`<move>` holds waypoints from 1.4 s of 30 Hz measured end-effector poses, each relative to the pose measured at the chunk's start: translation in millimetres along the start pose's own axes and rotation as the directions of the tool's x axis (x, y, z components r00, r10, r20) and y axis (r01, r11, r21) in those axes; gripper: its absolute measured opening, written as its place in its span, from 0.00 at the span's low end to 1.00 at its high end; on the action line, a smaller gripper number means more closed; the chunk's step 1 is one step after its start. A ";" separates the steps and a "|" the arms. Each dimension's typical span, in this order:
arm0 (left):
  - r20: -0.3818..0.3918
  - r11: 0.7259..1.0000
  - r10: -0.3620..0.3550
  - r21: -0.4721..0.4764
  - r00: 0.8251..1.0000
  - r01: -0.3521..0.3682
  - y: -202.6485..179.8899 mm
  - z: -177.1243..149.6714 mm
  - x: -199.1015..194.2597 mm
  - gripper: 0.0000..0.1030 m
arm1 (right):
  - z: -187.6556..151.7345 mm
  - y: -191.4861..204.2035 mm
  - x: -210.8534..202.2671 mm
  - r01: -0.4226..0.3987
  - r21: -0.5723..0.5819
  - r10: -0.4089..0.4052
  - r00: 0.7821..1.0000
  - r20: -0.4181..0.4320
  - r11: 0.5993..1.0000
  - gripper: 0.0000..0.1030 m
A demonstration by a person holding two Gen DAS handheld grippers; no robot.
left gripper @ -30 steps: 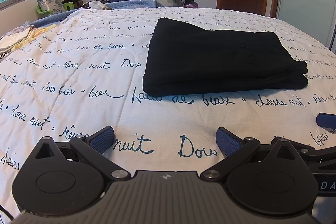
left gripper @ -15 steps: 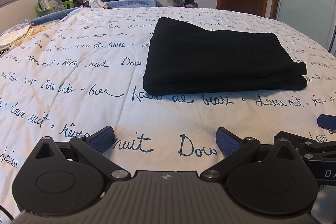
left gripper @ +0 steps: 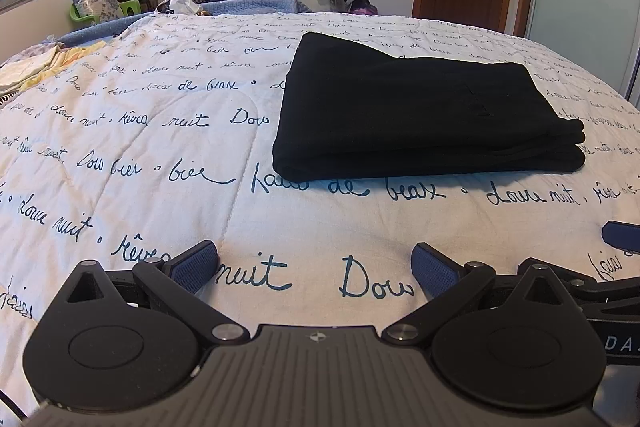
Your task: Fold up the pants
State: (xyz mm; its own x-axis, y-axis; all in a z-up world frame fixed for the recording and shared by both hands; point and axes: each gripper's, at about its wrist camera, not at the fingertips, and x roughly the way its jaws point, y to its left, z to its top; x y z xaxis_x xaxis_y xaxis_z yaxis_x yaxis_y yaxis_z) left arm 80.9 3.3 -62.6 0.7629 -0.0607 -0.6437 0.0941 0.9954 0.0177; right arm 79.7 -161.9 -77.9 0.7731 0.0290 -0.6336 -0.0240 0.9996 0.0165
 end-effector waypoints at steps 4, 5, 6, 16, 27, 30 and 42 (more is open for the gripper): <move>0.000 1.000 0.000 -0.001 1.000 0.000 -0.2 -0.1 0.0 1.00 | -0.7 -1.4 -1.7 0.006 0.007 -0.006 1.000 0.011 1.000 1.00; 0.000 1.000 0.000 0.000 1.000 0.000 -0.2 -0.1 0.0 1.00 | -1.4 -1.3 -2.7 0.014 0.008 -0.014 1.000 0.016 1.000 1.00; 0.000 1.000 0.000 0.000 1.000 0.000 -0.2 -0.1 0.0 1.00 | -1.8 -1.3 -3.3 0.021 0.010 -0.021 1.000 0.019 1.000 1.00; -0.001 1.000 -0.001 -0.002 1.000 0.001 -0.2 0.2 0.2 1.00 | -1.3 1.3 -0.1 0.047 -0.008 -0.047 0.999 0.004 0.999 1.00; -0.002 1.000 -0.003 -0.005 1.000 0.003 0.3 0.0 0.5 1.00 | -1.7 1.0 0.3 0.047 -0.004 -0.047 0.999 0.003 0.999 1.00; -0.002 1.000 -0.003 -0.006 1.000 0.003 0.4 0.1 0.5 1.00 | -1.7 -0.2 0.4 0.042 0.001 -0.042 0.999 0.002 0.999 1.00; 0.001 1.000 -0.002 -0.009 1.000 0.002 0.1 0.2 0.1 1.00 | -1.7 -0.1 0.3 0.043 0.000 -0.043 0.999 0.004 0.999 1.00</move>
State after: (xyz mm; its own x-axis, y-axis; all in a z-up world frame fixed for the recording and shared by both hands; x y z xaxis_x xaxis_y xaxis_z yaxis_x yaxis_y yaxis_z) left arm 81.1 3.4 -62.5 0.7635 -0.0627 -0.6428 0.0901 0.9959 0.0099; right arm 78.9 -161.9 -79.4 0.7759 -0.0137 -0.6307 0.0092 0.9999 -0.0104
